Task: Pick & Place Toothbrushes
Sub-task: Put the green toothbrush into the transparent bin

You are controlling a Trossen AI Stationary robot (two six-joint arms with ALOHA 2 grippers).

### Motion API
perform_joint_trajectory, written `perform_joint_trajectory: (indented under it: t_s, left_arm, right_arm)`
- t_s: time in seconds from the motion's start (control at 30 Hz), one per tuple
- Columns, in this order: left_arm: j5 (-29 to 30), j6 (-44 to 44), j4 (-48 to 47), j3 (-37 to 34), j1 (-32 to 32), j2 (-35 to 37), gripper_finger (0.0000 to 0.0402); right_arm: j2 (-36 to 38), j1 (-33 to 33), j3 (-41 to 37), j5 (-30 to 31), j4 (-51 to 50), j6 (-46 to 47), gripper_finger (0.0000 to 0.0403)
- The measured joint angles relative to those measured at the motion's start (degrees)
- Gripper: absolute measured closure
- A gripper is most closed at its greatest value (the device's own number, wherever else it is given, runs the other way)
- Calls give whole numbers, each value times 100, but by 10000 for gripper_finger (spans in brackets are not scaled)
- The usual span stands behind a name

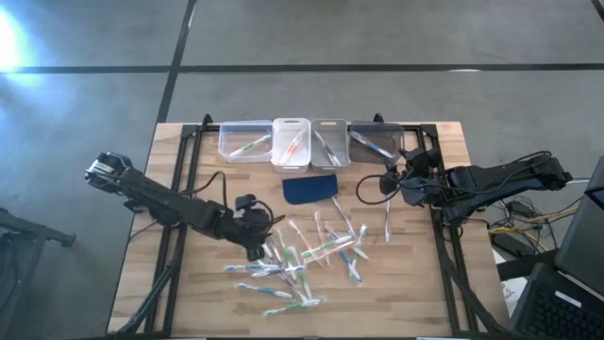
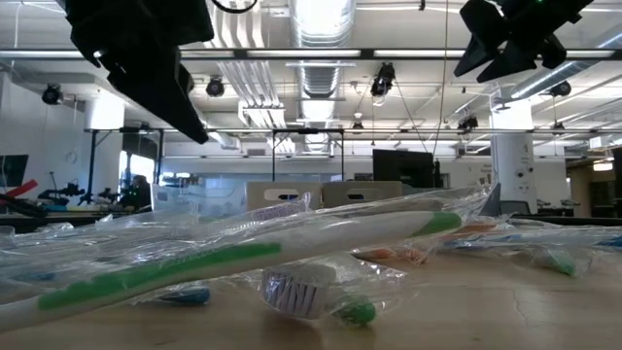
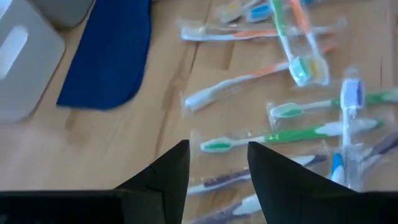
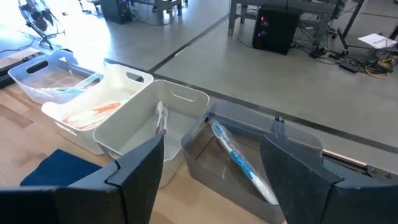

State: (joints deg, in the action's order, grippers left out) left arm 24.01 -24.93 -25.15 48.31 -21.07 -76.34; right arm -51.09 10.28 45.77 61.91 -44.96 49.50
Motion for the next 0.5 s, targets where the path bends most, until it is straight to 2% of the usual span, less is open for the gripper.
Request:
perform_joint_trajectory:
  t_s: [0.23, 0.33, 0.5]
  left_arm:
    - [-277, 833, 662, 2, 34, -153, 234]
    - [-310, 755, 913, 7, 57, -153, 234]
    - [-385, 582, 820, 4, 73, -153, 234]
  right_arm:
    - [2, -22, -10, 24, 32, -15, 128]
    - [2, -22, -10, 27, 36, -15, 124]
    - [2, -22, -17, 29, 59, -15, 116]
